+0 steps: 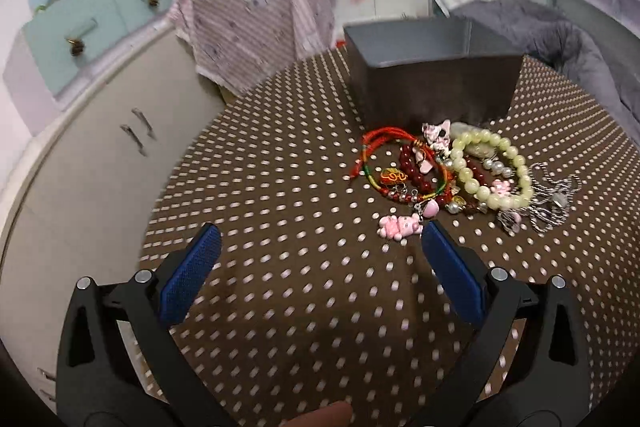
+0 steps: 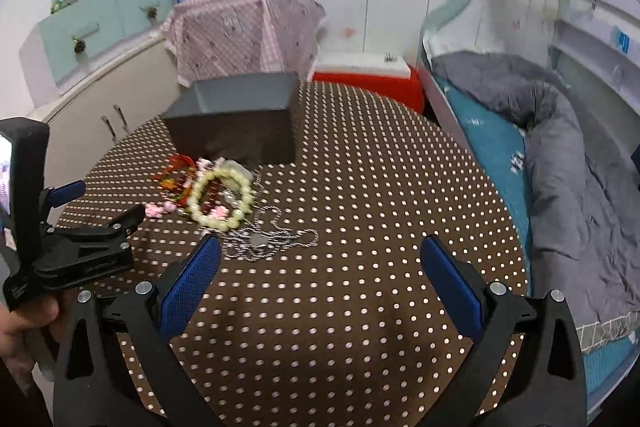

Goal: Organize jewelry
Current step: 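Grasp the pink bunny charm with the left tool while the right tool grasps the silver chain necklace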

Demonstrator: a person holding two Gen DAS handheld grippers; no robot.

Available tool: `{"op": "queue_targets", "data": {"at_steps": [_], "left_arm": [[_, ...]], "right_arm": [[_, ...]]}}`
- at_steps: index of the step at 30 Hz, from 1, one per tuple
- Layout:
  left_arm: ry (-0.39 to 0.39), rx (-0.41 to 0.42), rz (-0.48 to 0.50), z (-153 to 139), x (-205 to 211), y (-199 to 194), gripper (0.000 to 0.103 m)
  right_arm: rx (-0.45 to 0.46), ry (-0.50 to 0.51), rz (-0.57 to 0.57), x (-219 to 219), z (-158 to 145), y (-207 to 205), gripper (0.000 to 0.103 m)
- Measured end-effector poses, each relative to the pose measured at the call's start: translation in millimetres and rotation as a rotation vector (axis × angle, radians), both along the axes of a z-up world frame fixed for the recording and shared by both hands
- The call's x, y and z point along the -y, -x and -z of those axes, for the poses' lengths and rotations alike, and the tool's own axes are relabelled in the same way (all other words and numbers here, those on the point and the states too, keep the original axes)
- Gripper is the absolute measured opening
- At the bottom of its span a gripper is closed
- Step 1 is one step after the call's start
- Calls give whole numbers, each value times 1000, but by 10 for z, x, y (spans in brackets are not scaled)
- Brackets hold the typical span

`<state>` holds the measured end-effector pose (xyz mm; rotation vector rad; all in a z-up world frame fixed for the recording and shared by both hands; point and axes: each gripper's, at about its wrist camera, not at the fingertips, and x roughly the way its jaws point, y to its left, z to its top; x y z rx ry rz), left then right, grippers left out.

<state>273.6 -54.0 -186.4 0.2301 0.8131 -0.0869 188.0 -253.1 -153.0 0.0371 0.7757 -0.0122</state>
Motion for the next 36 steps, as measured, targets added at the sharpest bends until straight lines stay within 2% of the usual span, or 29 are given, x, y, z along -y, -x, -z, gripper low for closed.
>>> {"op": "queue_targets", "data": {"at_steps": [4, 5, 7, 8, 9, 10, 12, 16, 21, 24, 26, 27, 28, 29, 30, 31, 32, 35, 36], "left_arm": [[14, -63, 46, 112, 79, -161, 97], [28, -74, 59, 123, 83, -175, 92], [103, -103, 88, 112, 26, -185, 77], [140, -112, 101, 122, 8, -202, 73], [152, -111, 104, 117, -12, -205, 66], [150, -108, 114, 117, -13, -235, 53], [158, -102, 142, 104, -20, -260, 34], [185, -108, 179, 72, -41, -166, 15], [222, -113, 198, 116, -107, 49, 15], [210, -116, 196, 122, -157, 70, 16], [201, -116, 200, 117, -148, 73, 29], [200, -114, 201, 121, -139, 83, 52], [187, -107, 192, 134, -121, 106, 66], [174, -108, 189, 143, -112, 90, 66], [168, -109, 194, 147, -96, 91, 63], [176, -107, 207, 140, -87, 92, 41], [180, -106, 211, 136, -91, 91, 37], [181, -106, 224, 132, -91, 121, 14], [180, -108, 227, 126, -97, 133, 12]], "right_arm": [[-43, -29, 15, 106, 104, -137, 96], [-51, -33, 16, 119, 121, -156, 96], [-62, -39, 16, 127, 156, -201, 96], [-72, -42, 15, 128, 180, -219, 96], [-80, -46, 13, 132, 194, -238, 96], [-86, -49, 12, 130, 212, -255, 96], [-97, -53, 3, 121, 244, -287, 96], [-115, -51, -18, 102, 285, -320, 96], [-135, -46, -28, 128, 333, -336, 96], [-143, -44, -37, 121, 354, -348, 96], [-150, -44, -41, 105, 371, -363, 96], [-151, -47, -44, 98, 372, -366, 96], [-151, -48, -47, 86, 372, -368, 96], [-150, -47, -53, 64, 364, -372, 96], [-150, -44, -57, 48, 357, -380, 96], [-149, -39, -61, 27, 348, -384, 96], [-148, -35, -64, 13, 342, -389, 96], [-150, -27, -79, -35, 356, -425, 96], [-152, -22, -85, -42, 364, -431, 96]]}}
